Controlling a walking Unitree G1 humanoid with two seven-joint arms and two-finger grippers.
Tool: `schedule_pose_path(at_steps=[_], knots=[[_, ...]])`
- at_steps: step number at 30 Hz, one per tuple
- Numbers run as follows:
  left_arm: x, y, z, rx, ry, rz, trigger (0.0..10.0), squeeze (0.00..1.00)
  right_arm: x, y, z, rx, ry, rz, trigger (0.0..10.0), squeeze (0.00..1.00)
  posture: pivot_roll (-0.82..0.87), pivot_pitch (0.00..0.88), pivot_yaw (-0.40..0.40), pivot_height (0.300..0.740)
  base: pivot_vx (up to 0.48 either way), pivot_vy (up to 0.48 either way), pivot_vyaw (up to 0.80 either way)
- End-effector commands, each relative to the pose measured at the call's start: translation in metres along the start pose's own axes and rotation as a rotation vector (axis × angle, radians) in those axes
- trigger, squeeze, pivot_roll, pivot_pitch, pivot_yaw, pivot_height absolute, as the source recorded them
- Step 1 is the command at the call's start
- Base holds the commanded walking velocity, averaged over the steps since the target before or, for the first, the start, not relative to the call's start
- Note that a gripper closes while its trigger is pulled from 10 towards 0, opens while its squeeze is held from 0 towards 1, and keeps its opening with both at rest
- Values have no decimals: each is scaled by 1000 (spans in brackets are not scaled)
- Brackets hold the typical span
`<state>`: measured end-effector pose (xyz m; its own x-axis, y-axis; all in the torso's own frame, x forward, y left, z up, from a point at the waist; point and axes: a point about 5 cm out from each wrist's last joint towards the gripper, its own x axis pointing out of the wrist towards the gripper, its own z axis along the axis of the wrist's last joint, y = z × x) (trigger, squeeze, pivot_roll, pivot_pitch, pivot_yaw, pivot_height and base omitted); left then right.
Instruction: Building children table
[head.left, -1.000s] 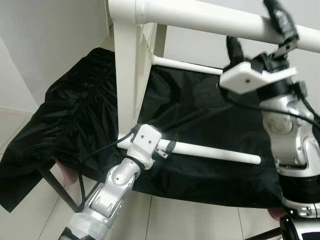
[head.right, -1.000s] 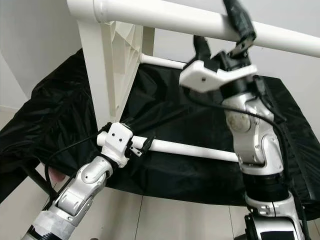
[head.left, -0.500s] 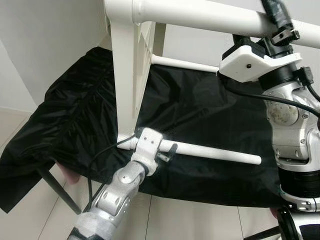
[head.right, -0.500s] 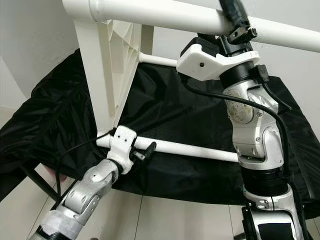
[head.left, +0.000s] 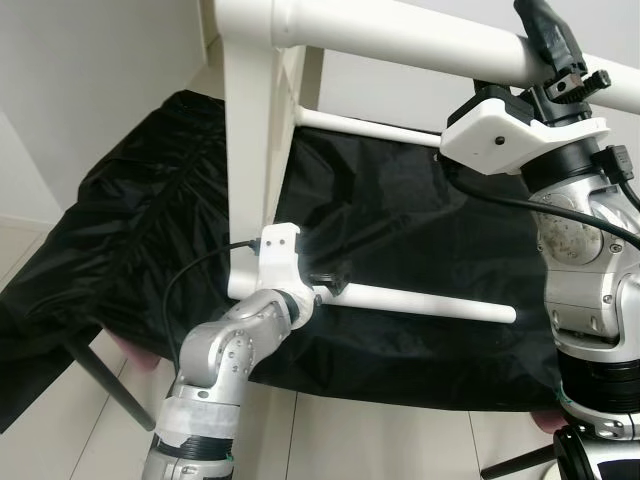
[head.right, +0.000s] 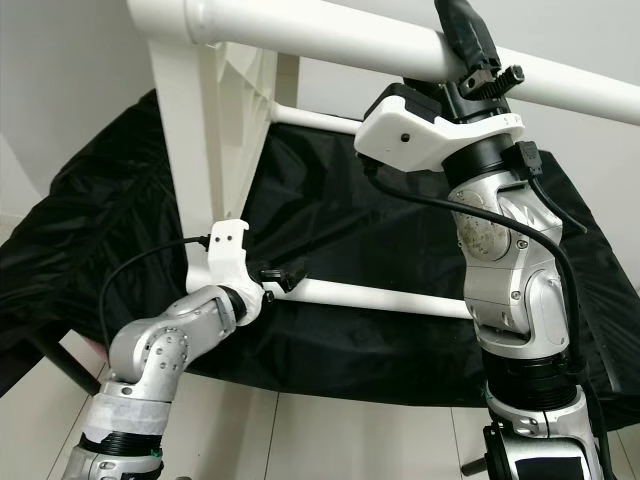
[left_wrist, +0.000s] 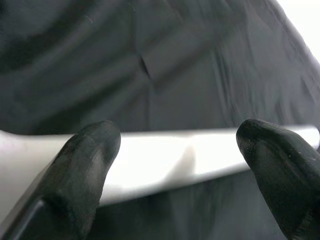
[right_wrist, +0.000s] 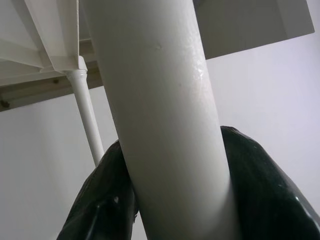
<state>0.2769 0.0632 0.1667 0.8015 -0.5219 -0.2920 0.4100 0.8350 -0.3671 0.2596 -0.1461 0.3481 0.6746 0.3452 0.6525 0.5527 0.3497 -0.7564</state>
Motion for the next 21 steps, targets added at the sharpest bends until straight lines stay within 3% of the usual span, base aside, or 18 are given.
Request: schedule_pose_path(at_steps=[1, 2, 3, 4, 5, 7, 9, 14, 15, 16, 18, 21], knots=[[-4, -4, -13, 12, 92, -54, 10000, 0, -3, 3, -3, 34, 24, 12, 0, 0, -91, 98, -67, 740, 0, 0, 0], [-13, -11, -16, 49, 137, -125, 10000, 0, -3, 3, -3, 35, 27, 14, 0, 0, -91, 105, -70, 740, 0, 0, 0], [-13, -11, -16, 49, 137, -125, 10000, 0, -3, 3, -3, 35, 27, 14, 0, 0, -91, 105, -70, 740, 0, 0, 0], [-25, -17, -20, 85, 172, -217, 10000, 0, -3, 4, -3, 38, 30, 16, 0, 0, -91, 105, -70, 740, 0, 0, 0], [-25, -17, -20, 85, 172, -217, 10000, 0, -3, 4, -3, 38, 30, 16, 0, 0, -91, 105, -70, 740, 0, 0, 0], [-42, -24, -25, 110, 233, -342, 10000, 0, -4, 5, -3, 42, 36, 22, 0, 0, -86, 116, -75, 740, 0, 0, 0], [-46, -26, -27, 108, 255, -372, 10000, 0, -4, 5, -4, 43, 38, 24, 0, 0, -86, 116, -75, 740, 0, 0, 0], [-41, -23, -37, 61, 317, -317, 10000, 0, -4, 7, -3, 45, 39, 30, 0, 0, -84, 118, -79, 740, 0, 0, 0], [-36, -20, -39, 30, 331, -265, 10000, 0, -4, 7, -3, 47, 40, 32, 0, 0, -90, 119, -82, 740, 0, 0, 0], [-36, -20, -39, 30, 331, -265, 10000, 0, -4, 7, -3, 47, 40, 32, 0, 0, -90, 119, -82, 740, 0, 0, 0], [-20, -12, -32, -80, 282, -144, 10000, 0, -2, 9, -3, 54, 40, 35, 0, 0, -93, 116, -84, 740, 0, 0, 0], [-15, -10, -28, -113, 257, -112, 10000, 0, -2, 9, -2, 56, 40, 36, 0, 0, -93, 116, -88, 740, 0, 0, 0]])
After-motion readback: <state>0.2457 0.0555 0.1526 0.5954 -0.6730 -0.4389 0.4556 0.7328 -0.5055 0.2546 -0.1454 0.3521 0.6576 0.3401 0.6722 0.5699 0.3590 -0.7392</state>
